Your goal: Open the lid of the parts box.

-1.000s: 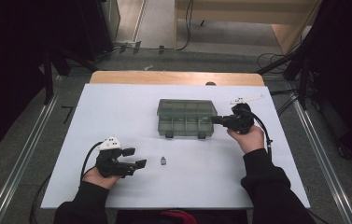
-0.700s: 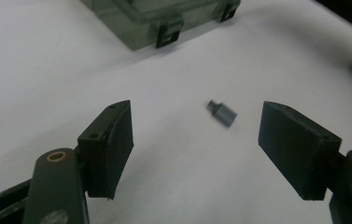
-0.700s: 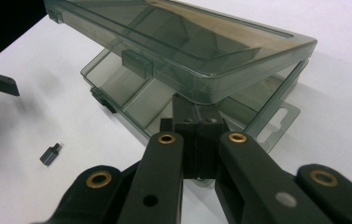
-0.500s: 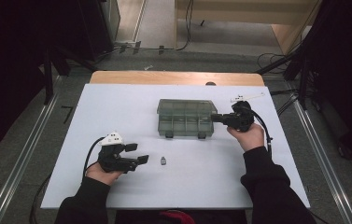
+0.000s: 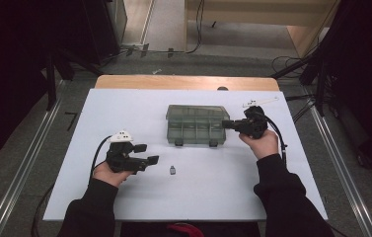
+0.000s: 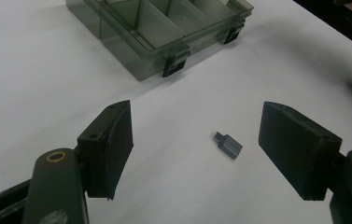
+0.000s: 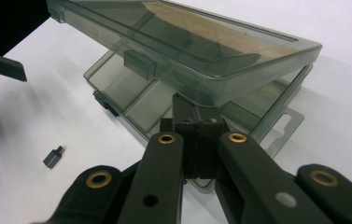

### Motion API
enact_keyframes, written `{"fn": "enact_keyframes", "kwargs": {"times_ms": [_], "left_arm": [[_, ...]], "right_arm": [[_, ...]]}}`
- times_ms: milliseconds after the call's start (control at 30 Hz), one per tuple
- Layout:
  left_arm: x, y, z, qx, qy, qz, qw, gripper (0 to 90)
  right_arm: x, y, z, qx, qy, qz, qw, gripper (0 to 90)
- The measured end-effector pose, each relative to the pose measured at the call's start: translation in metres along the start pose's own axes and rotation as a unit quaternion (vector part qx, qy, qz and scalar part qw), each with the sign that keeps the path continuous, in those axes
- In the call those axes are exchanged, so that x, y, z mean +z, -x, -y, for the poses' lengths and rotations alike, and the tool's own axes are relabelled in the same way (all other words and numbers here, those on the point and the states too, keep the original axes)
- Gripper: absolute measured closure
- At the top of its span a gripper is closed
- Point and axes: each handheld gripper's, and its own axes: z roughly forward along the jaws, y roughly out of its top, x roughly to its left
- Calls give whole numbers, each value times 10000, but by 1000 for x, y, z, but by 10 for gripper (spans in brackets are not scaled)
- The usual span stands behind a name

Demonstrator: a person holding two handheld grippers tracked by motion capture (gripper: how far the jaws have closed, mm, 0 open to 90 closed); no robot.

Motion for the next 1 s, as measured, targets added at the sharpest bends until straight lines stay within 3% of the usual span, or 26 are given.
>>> {"fn": "enact_keyframes", "kwargs": {"times_ms": [133,333,800,1000], "left_arm": [[2,-1,-8,-43,-57,64,10000,262],[5,-2,-18,66,-41,33,10000,263],[15,-16,-38,-49,33,63,10000,263],[22,-19,-46,16,-49,-37,10000,263]], "right_arm": [[0,0,-1,-7,-24,16,10000,880],[-1,-1,-3,-26,-5,-24,10000,880],[1,-1,-5,-66,-32,-50,10000,880],[0,-1,-5,-47,-24,-53,10000,880]]}}
